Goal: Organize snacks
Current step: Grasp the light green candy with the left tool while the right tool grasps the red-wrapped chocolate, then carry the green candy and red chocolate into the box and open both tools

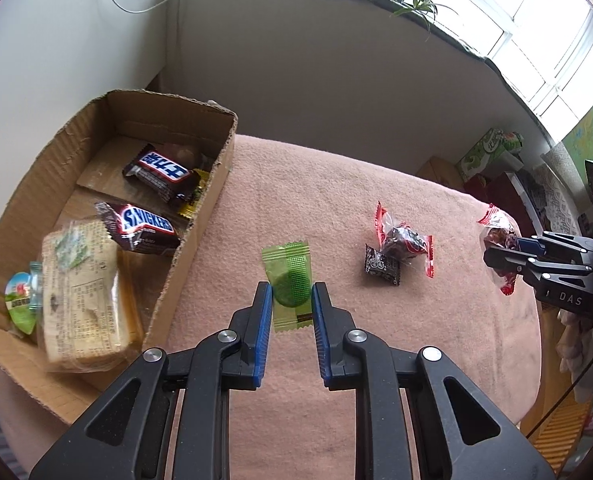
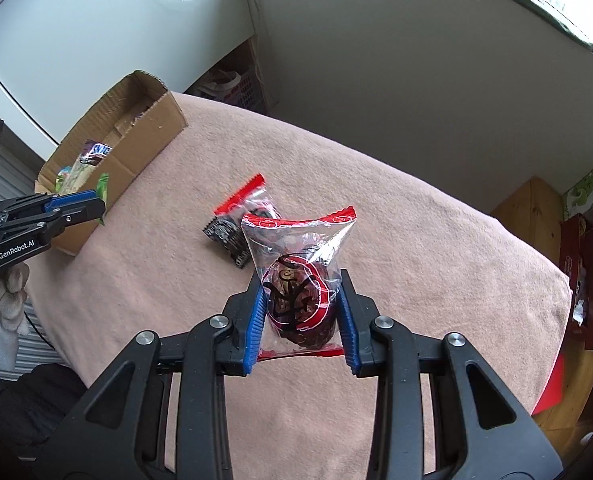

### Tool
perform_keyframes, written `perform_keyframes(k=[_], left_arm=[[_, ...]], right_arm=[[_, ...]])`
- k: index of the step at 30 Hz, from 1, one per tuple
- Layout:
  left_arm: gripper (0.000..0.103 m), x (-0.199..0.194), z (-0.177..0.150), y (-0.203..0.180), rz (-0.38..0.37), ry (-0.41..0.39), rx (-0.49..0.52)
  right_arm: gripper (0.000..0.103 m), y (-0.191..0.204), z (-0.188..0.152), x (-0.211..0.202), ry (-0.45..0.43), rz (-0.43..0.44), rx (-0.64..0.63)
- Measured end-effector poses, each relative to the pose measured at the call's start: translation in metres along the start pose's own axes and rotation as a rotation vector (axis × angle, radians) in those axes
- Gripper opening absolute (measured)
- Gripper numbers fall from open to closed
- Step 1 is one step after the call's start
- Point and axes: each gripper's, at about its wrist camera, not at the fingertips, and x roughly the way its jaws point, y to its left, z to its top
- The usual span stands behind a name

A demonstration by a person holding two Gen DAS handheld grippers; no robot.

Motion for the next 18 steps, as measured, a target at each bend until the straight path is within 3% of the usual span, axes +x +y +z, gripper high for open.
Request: perform_keyframes(k=[18], left_arm=[[0.018, -0.046, -0.004, 0.075, 0.114, -0.069, -0.116]], right_arm=[[0.034, 0.119, 0.087, 0.016, -0.033, 0.102, -0.216]])
